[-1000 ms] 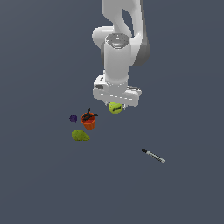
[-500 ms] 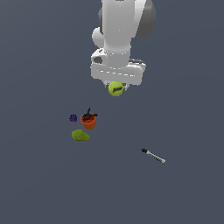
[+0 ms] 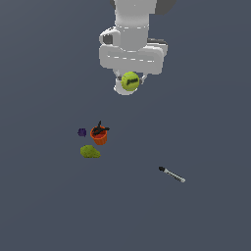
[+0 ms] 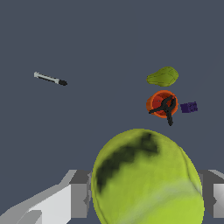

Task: Pick up a designated object from a clutter of objects.

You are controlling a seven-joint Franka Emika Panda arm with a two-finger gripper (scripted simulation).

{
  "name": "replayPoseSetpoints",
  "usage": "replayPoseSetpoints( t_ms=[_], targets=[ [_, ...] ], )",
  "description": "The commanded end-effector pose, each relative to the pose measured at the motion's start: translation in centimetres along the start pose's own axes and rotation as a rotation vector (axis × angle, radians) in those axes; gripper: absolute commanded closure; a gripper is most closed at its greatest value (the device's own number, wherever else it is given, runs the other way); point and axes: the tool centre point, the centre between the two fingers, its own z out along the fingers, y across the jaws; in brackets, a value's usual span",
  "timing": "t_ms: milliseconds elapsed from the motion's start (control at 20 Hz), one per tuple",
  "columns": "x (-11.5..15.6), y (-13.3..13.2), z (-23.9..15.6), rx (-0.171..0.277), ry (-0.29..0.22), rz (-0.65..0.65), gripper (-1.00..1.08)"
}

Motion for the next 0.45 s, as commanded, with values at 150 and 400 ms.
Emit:
replayPoseSetpoints(
  t_ms=[150,400],
  targets=[
    [-0.5,0.1,-1.9,0.0,0.0,0.0,1.08],
    [-0.4,0.1,-2.4,0.0,0.0,0.0,1.08]
  ],
)
